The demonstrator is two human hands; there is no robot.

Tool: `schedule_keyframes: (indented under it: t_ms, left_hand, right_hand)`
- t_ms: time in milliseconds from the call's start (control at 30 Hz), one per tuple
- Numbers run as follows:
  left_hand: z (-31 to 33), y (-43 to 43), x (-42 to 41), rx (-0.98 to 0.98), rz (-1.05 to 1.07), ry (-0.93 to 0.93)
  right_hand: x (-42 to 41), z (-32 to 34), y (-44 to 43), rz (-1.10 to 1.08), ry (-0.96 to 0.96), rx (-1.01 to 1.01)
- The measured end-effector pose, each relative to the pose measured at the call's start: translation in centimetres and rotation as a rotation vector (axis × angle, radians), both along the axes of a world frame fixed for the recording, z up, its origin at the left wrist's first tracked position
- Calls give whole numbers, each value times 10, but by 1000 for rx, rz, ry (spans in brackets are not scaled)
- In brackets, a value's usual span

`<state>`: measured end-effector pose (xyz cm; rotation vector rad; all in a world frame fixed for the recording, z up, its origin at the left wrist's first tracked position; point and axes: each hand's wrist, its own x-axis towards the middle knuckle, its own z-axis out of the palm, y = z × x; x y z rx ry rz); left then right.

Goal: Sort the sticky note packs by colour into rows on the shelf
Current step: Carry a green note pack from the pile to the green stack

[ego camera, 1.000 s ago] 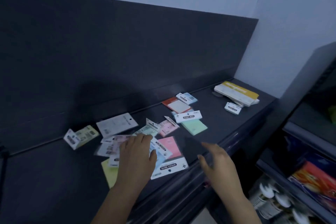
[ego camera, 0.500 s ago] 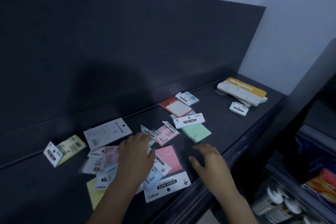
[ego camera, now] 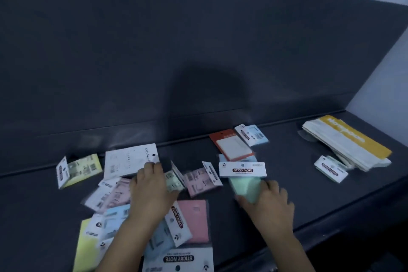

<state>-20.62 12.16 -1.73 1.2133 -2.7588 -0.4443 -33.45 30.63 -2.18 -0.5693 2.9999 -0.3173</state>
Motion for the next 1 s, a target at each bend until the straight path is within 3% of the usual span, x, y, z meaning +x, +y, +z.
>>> schedule_keyframes:
  t_ms: [100, 233, 333, 433, 500, 567, 633, 733, 867, 1000]
  left_hand:
    - [-2, 3, -7, -32, 30, -145]
    - [4, 6, -11, -123, 56, -122]
    - [6, 6, -11, -197, 66, 13]
    - [9, 2, -8, -196, 106, 330]
    - [23, 8, -5, -22, 210, 598]
    - [33, 13, -2, 366, 330, 842]
    - [42, 15, 1, 762, 420, 985]
    - [48, 18, 9, 1146, 444, 1152]
    - [51, 27, 26, 1213, 431, 1140]
    - [56, 31, 57, 1149, 491, 1194]
  right_hand:
    - [-15, -2, -4, 3, -40, 54]
    - [-25, 0, -4, 19, -118, 30]
    - [-29, 1, 0, 36, -203, -113]
    - [-29, 4, -1, 18, -455, -499]
    - [-27, 10, -3, -12, -593, -685]
    - [-24, 18, -5, -59, -735, -835]
    - [-20, 27, -6, -68, -871, -918]
    - [-15, 39, -8, -67, -1064, -1038]
    - [-6, 53, -18, -39, -1311, -1201]
    - [15, 54, -40, 204, -1179, -1071]
